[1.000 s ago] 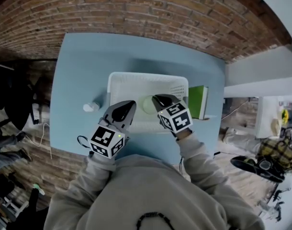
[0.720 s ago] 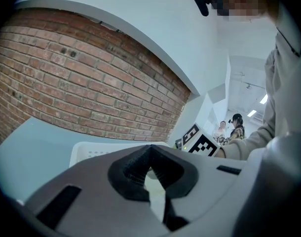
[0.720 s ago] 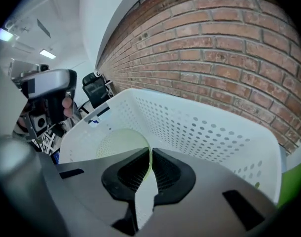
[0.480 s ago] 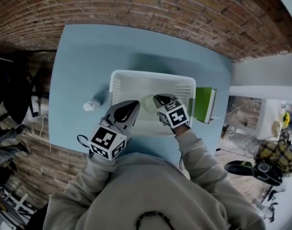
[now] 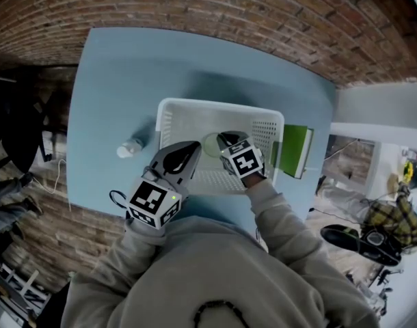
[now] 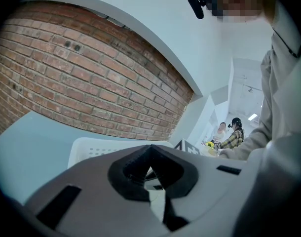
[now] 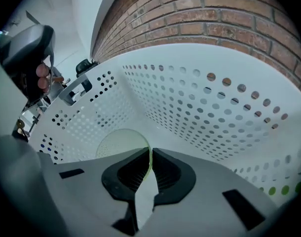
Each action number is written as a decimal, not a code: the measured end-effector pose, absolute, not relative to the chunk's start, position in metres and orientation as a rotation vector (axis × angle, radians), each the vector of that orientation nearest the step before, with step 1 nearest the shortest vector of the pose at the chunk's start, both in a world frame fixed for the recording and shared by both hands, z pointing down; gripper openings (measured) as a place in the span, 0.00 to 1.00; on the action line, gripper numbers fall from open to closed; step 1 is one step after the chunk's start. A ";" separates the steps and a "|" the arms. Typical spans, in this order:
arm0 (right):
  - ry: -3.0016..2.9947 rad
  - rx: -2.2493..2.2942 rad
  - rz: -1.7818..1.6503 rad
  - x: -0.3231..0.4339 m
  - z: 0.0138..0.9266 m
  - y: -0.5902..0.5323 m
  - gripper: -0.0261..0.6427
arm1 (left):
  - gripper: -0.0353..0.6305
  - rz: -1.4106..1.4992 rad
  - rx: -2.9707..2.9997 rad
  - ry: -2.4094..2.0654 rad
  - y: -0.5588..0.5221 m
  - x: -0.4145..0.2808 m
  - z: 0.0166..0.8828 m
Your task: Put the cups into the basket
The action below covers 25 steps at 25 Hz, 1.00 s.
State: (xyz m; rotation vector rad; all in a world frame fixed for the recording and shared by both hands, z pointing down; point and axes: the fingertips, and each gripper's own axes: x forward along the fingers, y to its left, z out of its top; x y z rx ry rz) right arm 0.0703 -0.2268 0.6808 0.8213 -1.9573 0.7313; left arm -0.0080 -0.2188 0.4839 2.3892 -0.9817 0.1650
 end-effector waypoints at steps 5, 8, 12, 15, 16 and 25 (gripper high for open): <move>-1.941 0.827 0.712 0.066 0.689 -0.226 0.08 | 0.05 0.152 2.385 -0.979 -0.220 -0.009 0.486; -1.939 0.831 0.715 0.065 0.692 -0.225 0.08 | 0.05 0.111 2.365 -0.978 -0.220 -0.011 0.486; -1.932 0.841 0.724 0.068 0.696 -0.225 0.09 | 0.05 0.114 2.367 -0.975 -0.219 -0.010 0.488; -1.921 0.841 0.734 0.070 0.700 -0.224 0.09 | 0.05 0.120 2.369 -0.975 -0.218 -0.010 0.489; -1.917 0.838 0.735 0.070 0.701 -0.223 0.09 | 0.05 0.121 2.369 -0.976 -0.218 -0.011 0.489; -1.891 0.831 0.736 0.072 0.711 -0.217 0.25 | 0.05 0.103 2.347 -0.979 -0.222 -0.016 0.491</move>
